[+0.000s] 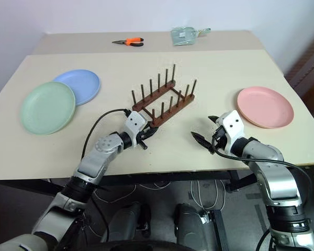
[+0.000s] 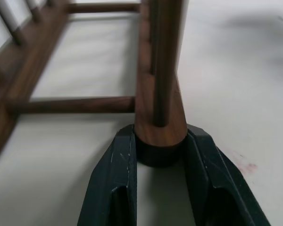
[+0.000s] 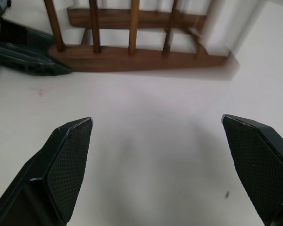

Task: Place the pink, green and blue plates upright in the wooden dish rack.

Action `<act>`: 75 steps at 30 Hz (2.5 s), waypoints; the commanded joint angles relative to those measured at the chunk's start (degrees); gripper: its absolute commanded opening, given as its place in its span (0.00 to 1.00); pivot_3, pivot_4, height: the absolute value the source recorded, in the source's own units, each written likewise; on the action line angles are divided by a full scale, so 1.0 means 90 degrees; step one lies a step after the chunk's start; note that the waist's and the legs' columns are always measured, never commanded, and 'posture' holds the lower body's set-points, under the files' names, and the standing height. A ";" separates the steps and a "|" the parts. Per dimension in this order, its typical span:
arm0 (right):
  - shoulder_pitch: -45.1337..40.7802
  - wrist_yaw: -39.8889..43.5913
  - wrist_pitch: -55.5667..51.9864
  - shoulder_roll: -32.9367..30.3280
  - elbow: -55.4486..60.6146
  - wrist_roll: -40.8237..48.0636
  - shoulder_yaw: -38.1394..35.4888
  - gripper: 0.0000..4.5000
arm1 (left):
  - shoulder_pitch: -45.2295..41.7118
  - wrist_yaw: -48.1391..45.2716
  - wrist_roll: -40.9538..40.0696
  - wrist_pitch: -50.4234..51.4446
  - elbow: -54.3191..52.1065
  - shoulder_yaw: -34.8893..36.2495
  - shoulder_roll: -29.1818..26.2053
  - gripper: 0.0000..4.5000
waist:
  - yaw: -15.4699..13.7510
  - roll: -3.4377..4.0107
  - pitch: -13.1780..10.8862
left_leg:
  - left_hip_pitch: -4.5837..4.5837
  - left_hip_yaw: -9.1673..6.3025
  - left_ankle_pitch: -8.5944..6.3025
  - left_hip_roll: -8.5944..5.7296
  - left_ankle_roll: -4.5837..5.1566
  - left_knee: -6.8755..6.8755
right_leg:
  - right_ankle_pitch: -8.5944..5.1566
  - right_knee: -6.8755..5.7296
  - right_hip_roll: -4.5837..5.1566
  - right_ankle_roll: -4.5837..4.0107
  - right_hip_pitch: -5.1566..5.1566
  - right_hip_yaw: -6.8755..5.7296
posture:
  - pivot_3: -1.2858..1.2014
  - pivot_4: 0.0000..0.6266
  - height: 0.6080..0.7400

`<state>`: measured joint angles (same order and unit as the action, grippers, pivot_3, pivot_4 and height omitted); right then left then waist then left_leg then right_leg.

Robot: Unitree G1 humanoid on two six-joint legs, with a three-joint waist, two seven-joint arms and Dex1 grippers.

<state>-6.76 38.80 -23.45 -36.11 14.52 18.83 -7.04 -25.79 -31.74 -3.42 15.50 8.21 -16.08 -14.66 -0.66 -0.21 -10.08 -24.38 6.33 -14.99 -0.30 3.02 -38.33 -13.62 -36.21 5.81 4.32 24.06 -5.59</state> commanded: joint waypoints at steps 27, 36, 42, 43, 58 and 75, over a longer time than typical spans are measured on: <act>0.0108 0.0477 0.0209 -0.0630 -0.0534 -0.0426 0.0133 0.38 | 0.0602 -0.3350 -0.1193 0.0736 -0.1015 0.0642 -0.2185 0.38 | 0.0164 0.0007 0.0004 | 0.0002 0.0000 0.0003 0.0008 -0.0005 0.0000 | -0.0002 -0.0002 -0.0003 -0.0001 0.0002 0.0002 | 0.52 0.24 1.00; -0.0788 0.0139 0.0529 -0.0314 -0.1596 -0.1338 0.0893 0.01 | 0.0597 -0.1490 0.0366 0.1020 -0.1823 -0.0448 -0.1221 0.17 | -0.0012 0.0005 0.0005 | 0.0001 -0.0002 -0.0004 -0.0008 0.0006 -0.0005 | -0.0002 0.0006 0.0007 0.0003 -0.0010 0.0001 | 0.52 0.24 1.00; -0.1540 -0.0219 0.0532 0.0147 -0.2258 -0.1780 0.1258 0.01 | 0.0144 -0.0319 0.1060 0.0972 -0.0806 -0.0403 -0.0799 0.17 | 0.0006 0.0003 0.0007 | 0.0014 -0.0002 -0.0002 -0.0005 0.0003 -0.0008 | -0.0001 0.0002 0.0001 0.0004 -0.0023 0.0000 | 0.52 0.24 1.00; -0.1685 -0.0287 0.0629 0.0222 -0.2466 -0.1864 0.1301 0.01 | 0.0008 -0.0121 0.1077 0.0967 -0.0524 -0.0310 -0.0715 0.17 | 0.0013 0.0003 0.0007 | 0.0024 -0.0002 -0.0002 -0.0004 0.0003 -0.0008 | -0.0001 0.0002 0.0000 0.0004 -0.0032 0.0000 | 0.52 0.24 1.00; -0.3670 -0.0679 0.2093 0.0852 -0.5413 -0.2393 0.1360 0.07 | -0.1733 0.0894 0.1199 -0.0417 0.2711 0.0027 -0.0182 0.17 | 0.0166 0.0003 0.0007 | 0.0069 0.0001 0.0003 -0.0001 -0.0004 0.0002 | -0.0002 0.0000 -0.0001 0.0004 -0.0068 -0.0001 | 0.52 0.24 1.00; -0.1945 -0.0486 0.1392 -0.1316 -0.4067 -0.2678 0.0345 0.82 | 0.0462 -0.1654 -0.1372 0.1182 -0.2873 0.0312 -0.1103 0.17 | 0.0193 0.0023 -0.0001 | 0.0076 -0.0009 -0.0001 -0.0004 -0.0013 0.0014 | -0.0008 0.0013 0.0014 0.0004 -0.0071 -0.0004 | 0.52 0.24 1.00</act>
<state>-21.65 36.46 -13.47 -48.07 -18.78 -3.65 -4.16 -20.83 -46.19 -14.51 25.41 -16.02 -13.95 -24.63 1.08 0.00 -10.09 -23.70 6.27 -14.99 -0.34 2.91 -38.20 -13.69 -36.10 5.93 4.36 23.43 -5.62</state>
